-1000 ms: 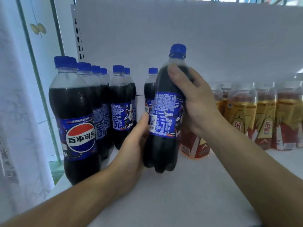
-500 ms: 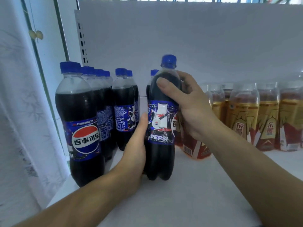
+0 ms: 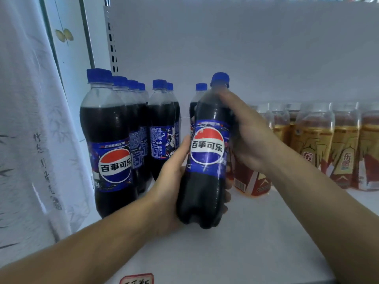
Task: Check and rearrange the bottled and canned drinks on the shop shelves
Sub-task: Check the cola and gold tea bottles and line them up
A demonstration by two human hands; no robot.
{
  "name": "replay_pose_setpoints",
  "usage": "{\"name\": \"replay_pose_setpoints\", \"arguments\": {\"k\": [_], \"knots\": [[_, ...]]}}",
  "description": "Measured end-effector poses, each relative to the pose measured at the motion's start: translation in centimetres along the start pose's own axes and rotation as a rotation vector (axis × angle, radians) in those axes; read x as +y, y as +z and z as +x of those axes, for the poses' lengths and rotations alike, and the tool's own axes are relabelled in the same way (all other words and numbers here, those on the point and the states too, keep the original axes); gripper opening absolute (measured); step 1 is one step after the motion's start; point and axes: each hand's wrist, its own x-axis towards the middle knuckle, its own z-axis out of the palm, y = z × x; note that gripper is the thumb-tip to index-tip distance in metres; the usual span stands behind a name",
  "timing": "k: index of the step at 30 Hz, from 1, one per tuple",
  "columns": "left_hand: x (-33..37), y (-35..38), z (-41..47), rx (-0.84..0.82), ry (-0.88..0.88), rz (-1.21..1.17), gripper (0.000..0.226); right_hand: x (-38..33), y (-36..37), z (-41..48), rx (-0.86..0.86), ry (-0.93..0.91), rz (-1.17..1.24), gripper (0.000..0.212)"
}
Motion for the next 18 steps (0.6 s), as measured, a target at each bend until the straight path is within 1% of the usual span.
{"name": "replay_pose_setpoints", "arguments": {"k": [2,3,5,6,7,8,9,10,11,13,14,15,16,17,18], "knots": [[0.1,0.0,-0.4,-0.073,-0.039,-0.023,0.080,-0.1,0.0,0.0,-0.049,0.034,0.049,0.057],[0.1,0.2,-0.2,-0.067,-0.020,-0.016,0.081,0.0,0.0,0.1,-0.027,0.014,0.051,0.049],[0.2,1.1,0.5,0.055,0.065,0.014,0.070,0.0,0.0,0.2,0.083,-0.079,-0.012,0.035],[0.4,1.5,0.8,0.116,0.125,0.022,0.061,-0.1,0.0,0.1,0.134,-0.134,-0.075,0.033],[0.4,1.6,1.2,0.145,0.171,0.030,0.055,0.0,0.0,0.3,0.169,-0.178,-0.129,0.035],[0.2,1.5,1.5,0.168,0.184,0.045,0.053,0.0,0.0,0.2,0.174,-0.188,-0.150,0.041],[0.1,1.2,1.5,0.186,0.163,0.070,0.058,0.2,-0.1,0.4,0.149,-0.166,-0.132,0.048],[0.0,0.7,1.2,0.156,0.106,0.075,0.064,0.1,0.0,0.3,0.103,-0.116,-0.083,0.053],[-0.1,0.1,0.6,0.086,0.034,0.059,0.070,0.1,0.0,0.3,0.047,-0.064,-0.030,0.053],[0.1,-0.3,-0.2,-0.057,-0.069,0.035,0.073,0.1,0.1,0.3,-0.013,-0.009,-0.015,0.043],[-0.1,-0.2,-0.3,-0.078,-0.068,0.029,0.073,0.1,0.1,0.2,0.005,-0.015,-0.048,0.038],[0.1,0.2,0.1,-0.053,-0.047,0.025,0.074,0.1,0.0,0.2,0.047,-0.043,-0.082,0.035],[0.2,0.7,0.6,0.015,-0.010,0.036,0.072,0.0,-0.1,0.2,0.093,-0.089,-0.113,0.034],[0.2,1.1,1.1,0.104,0.041,0.051,0.067,-0.1,-0.1,0.2,0.130,-0.152,-0.151,0.033],[0.1,1.2,1.5,0.143,0.110,0.056,0.060,-0.2,-0.1,0.2,0.162,-0.204,-0.197,0.034]]}}
